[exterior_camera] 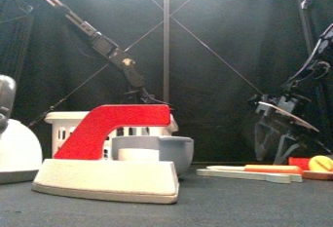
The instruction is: Grab blue gear
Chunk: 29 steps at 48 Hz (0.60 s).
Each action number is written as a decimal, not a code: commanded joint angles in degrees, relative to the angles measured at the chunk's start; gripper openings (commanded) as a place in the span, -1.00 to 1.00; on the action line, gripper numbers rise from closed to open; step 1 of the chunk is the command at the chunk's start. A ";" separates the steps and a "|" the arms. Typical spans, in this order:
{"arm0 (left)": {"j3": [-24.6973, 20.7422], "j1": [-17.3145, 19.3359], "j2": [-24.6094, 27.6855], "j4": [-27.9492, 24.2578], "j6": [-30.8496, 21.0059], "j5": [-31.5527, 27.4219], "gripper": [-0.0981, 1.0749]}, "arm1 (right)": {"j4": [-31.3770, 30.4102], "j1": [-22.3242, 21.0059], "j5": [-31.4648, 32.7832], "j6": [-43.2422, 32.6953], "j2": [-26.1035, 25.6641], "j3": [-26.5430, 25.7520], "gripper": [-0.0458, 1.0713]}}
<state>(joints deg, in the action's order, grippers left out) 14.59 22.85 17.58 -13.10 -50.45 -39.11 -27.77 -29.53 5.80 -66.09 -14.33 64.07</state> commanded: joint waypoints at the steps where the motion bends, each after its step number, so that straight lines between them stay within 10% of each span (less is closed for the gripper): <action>1: -1.41 0.18 -0.44 0.09 -0.09 0.00 0.78 | -0.26 0.70 -0.18 -0.18 0.09 -0.88 0.74; 29: -0.88 0.97 1.14 4.04 0.26 0.00 0.77 | -0.88 1.32 -0.18 -0.18 0.62 -1.58 0.74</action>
<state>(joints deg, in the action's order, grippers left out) 14.50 23.82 19.34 -9.76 -50.45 -39.20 -28.56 -28.39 5.80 -66.09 -13.45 63.19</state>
